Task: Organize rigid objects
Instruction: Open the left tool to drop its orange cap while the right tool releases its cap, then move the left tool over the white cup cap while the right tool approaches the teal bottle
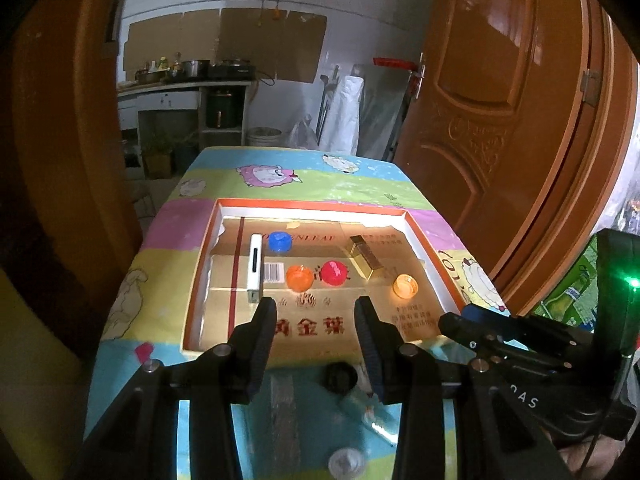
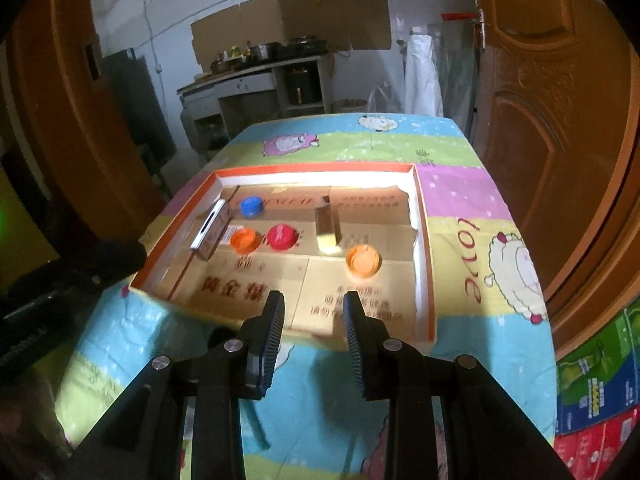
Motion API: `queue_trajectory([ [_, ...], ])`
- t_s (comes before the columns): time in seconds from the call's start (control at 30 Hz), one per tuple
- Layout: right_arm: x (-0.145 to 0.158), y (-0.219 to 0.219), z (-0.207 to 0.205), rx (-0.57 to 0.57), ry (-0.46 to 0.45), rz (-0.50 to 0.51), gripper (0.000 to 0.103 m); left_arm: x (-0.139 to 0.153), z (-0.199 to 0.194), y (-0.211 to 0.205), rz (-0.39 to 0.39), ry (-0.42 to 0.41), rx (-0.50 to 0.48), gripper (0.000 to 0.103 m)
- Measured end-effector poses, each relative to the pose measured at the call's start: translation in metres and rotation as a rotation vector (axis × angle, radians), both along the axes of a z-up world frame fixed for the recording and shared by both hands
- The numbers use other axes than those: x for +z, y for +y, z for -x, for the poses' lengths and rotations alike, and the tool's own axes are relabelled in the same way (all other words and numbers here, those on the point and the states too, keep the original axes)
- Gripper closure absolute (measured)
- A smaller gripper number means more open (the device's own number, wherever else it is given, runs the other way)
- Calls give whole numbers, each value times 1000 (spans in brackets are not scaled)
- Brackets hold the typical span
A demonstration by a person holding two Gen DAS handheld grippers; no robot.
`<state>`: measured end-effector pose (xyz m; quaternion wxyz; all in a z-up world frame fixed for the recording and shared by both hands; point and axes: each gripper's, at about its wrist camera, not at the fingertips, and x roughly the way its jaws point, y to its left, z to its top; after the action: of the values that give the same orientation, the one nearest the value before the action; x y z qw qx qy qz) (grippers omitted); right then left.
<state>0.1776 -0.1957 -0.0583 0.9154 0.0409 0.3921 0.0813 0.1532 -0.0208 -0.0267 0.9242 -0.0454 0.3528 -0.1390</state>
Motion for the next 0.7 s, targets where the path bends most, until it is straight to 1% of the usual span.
queue_trajectory([
  [0.47, 9, 33, 44, 36, 3, 56, 72, 7, 46, 21, 30, -36, -2, 63],
  [0.7, 11, 50, 62, 60, -4, 72, 72, 9, 65, 28, 28, -46, 1, 62],
])
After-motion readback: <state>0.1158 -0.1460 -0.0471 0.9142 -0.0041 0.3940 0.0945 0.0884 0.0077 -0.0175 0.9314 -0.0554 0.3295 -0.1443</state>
